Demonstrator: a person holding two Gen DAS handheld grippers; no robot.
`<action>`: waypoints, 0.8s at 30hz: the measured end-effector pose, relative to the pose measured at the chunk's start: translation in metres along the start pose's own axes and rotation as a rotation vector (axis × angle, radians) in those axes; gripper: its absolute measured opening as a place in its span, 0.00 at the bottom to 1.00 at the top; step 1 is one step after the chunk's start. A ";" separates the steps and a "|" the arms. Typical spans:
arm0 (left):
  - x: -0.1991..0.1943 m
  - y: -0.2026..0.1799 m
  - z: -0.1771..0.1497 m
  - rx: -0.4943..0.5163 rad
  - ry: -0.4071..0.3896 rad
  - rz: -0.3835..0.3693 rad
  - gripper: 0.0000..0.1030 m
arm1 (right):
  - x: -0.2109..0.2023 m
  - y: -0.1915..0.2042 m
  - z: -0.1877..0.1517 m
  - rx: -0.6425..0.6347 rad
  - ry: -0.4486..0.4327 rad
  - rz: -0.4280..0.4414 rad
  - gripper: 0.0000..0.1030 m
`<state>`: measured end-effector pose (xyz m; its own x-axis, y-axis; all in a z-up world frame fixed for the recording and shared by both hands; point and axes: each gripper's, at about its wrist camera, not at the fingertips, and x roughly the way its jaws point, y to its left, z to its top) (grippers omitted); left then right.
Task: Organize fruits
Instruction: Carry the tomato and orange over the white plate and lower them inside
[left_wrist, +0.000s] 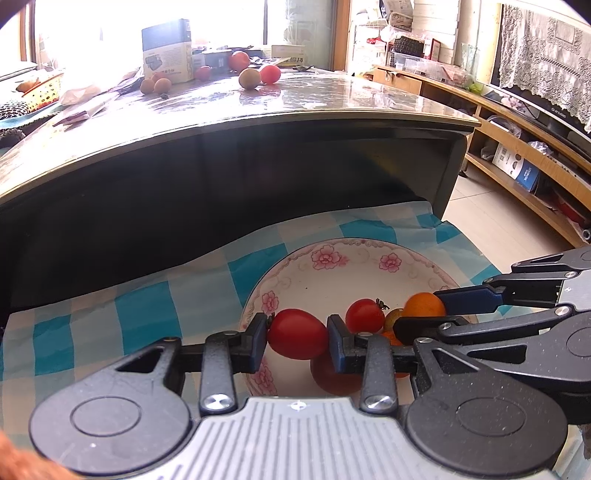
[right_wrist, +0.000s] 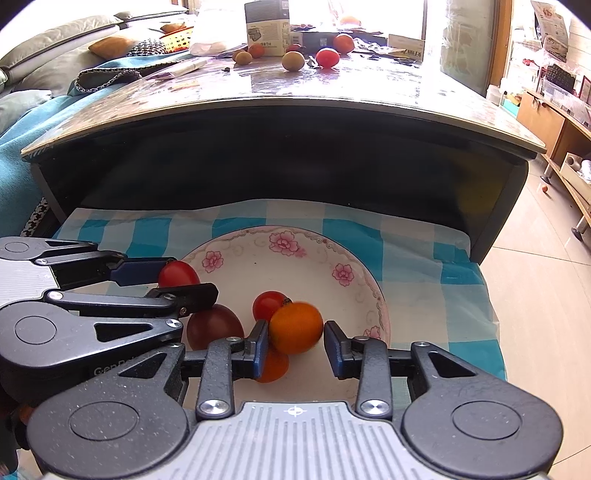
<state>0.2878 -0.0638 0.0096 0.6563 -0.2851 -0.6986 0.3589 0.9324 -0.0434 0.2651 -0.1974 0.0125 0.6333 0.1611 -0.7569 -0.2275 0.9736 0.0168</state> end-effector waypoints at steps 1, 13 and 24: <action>0.000 0.000 0.000 0.000 0.000 0.000 0.42 | 0.000 0.000 0.000 0.001 0.000 -0.002 0.30; -0.001 0.000 0.000 -0.002 -0.003 0.000 0.44 | 0.000 -0.004 0.000 0.011 0.002 -0.013 0.31; -0.002 -0.001 0.000 -0.003 -0.001 0.000 0.47 | -0.001 -0.006 -0.001 0.016 0.004 -0.020 0.31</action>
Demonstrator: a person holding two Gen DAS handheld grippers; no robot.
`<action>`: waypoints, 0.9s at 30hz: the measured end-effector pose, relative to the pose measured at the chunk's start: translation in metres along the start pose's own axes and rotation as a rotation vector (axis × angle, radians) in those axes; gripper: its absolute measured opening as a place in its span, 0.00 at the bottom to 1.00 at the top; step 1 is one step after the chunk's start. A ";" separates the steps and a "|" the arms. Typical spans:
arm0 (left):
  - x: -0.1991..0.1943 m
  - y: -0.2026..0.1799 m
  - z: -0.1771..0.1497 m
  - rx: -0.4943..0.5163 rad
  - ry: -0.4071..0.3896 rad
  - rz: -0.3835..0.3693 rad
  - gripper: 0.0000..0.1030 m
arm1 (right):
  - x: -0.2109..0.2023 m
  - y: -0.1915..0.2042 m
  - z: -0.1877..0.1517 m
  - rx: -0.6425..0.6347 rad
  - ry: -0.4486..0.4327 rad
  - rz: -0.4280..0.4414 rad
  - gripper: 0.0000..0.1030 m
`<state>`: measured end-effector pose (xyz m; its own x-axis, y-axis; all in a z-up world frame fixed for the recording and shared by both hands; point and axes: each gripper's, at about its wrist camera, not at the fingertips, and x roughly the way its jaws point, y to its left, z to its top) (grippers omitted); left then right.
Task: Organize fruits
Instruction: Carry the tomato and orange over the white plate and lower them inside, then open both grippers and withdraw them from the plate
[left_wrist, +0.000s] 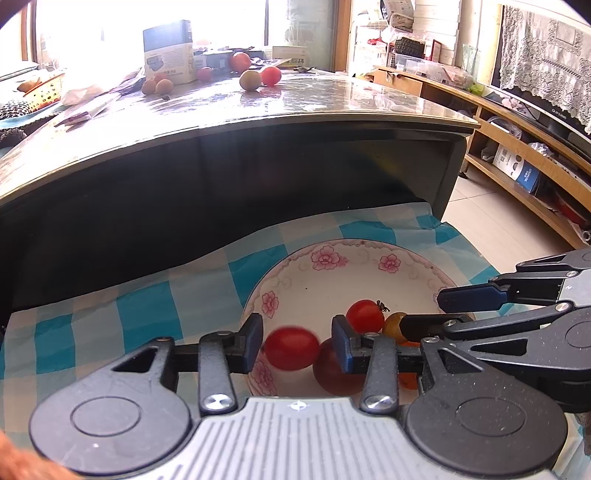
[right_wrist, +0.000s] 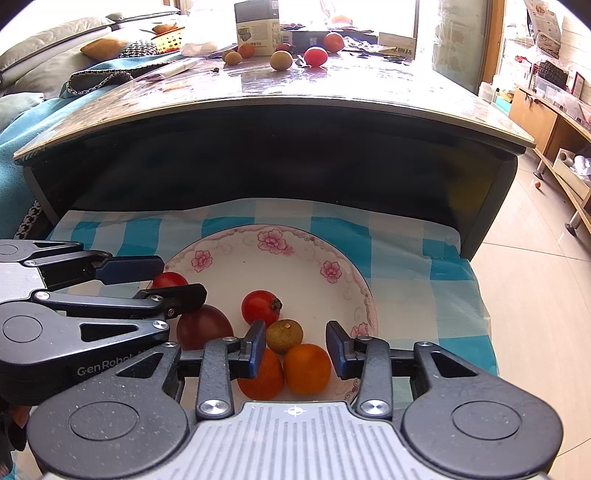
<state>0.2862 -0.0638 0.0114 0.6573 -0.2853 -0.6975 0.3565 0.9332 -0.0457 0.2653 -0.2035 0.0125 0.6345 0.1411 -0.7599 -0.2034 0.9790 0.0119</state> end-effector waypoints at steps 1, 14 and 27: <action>0.000 0.000 0.000 0.000 0.000 -0.002 0.47 | 0.000 0.000 0.000 0.001 0.000 -0.001 0.31; -0.022 0.006 0.001 0.002 -0.017 0.023 0.49 | -0.017 0.002 0.004 0.005 -0.029 -0.002 0.32; -0.055 0.018 -0.011 0.025 0.004 0.041 0.49 | -0.041 0.029 -0.010 -0.045 -0.019 0.058 0.32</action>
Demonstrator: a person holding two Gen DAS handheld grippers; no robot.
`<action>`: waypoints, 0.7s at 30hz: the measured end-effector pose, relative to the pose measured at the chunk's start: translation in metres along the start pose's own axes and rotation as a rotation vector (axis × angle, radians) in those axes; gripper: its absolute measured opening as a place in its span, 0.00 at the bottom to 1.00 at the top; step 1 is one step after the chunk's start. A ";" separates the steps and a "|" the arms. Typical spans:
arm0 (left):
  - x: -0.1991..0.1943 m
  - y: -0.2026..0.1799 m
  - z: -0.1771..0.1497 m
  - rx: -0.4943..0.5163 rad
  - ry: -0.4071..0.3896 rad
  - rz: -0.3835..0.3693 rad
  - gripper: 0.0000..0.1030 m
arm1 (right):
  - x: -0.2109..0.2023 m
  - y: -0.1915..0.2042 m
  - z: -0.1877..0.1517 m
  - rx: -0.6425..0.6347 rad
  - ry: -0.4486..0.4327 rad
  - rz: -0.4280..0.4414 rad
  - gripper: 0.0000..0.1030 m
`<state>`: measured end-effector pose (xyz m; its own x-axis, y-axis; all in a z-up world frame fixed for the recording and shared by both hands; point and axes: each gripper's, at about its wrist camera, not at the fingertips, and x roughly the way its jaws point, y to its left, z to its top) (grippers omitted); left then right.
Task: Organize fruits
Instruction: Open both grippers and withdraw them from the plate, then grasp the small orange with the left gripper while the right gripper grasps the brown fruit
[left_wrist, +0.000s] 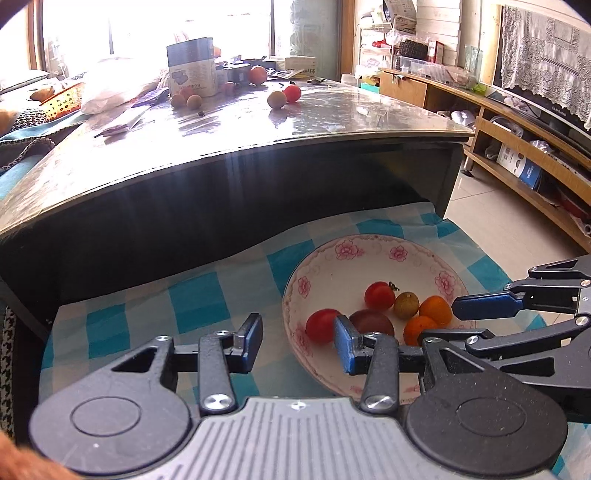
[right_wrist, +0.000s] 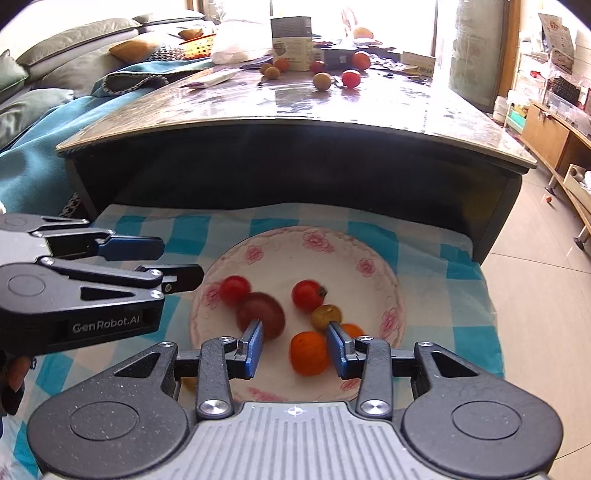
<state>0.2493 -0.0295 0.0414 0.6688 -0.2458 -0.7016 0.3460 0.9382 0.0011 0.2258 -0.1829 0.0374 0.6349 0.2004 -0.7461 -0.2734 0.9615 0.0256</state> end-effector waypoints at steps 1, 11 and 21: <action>-0.002 0.002 -0.004 0.006 0.011 -0.004 0.49 | -0.002 0.003 -0.002 -0.006 0.004 0.011 0.32; -0.009 0.019 -0.051 0.119 0.112 -0.068 0.49 | -0.004 0.044 -0.027 -0.056 0.073 0.114 0.32; 0.003 0.003 -0.067 0.224 0.163 -0.152 0.49 | 0.001 0.050 -0.041 -0.040 0.129 0.111 0.32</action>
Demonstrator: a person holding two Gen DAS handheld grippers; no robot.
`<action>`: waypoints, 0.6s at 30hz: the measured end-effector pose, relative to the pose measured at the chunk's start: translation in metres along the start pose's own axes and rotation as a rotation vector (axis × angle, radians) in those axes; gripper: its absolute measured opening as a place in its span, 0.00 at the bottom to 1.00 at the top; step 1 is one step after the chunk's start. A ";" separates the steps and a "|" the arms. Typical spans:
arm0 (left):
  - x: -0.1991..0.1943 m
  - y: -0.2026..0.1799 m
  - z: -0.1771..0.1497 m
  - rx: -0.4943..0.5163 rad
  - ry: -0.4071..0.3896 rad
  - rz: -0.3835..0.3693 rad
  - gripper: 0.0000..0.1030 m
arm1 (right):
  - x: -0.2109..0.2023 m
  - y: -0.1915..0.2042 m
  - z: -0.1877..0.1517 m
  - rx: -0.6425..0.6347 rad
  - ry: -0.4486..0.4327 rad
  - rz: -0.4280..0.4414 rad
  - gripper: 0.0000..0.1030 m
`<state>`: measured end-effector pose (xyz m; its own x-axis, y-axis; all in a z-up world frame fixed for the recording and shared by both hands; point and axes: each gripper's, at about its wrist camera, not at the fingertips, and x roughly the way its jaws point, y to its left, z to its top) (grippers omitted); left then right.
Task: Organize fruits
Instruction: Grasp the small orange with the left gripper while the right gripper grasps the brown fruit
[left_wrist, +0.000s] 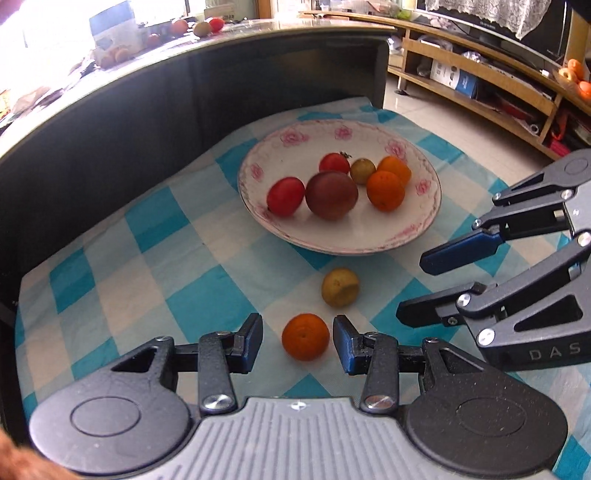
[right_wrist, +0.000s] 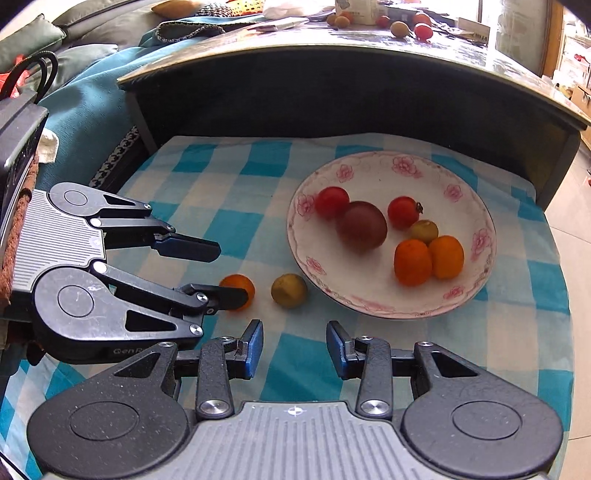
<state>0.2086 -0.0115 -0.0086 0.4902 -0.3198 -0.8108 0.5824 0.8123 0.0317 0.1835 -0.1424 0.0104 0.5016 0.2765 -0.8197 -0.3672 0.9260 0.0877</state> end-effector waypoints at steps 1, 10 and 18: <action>0.002 -0.001 -0.001 0.007 0.007 -0.001 0.49 | 0.001 -0.001 0.000 0.003 0.002 -0.001 0.32; 0.015 -0.005 -0.005 -0.011 0.013 0.006 0.40 | 0.008 -0.005 0.002 0.033 -0.005 0.006 0.32; 0.008 -0.001 -0.015 0.007 0.014 0.006 0.37 | 0.017 0.000 0.005 0.072 -0.026 0.004 0.32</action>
<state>0.2022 -0.0080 -0.0240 0.4848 -0.3084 -0.8184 0.5841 0.8107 0.0405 0.1960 -0.1368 -0.0012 0.5204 0.2860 -0.8046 -0.3128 0.9406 0.1321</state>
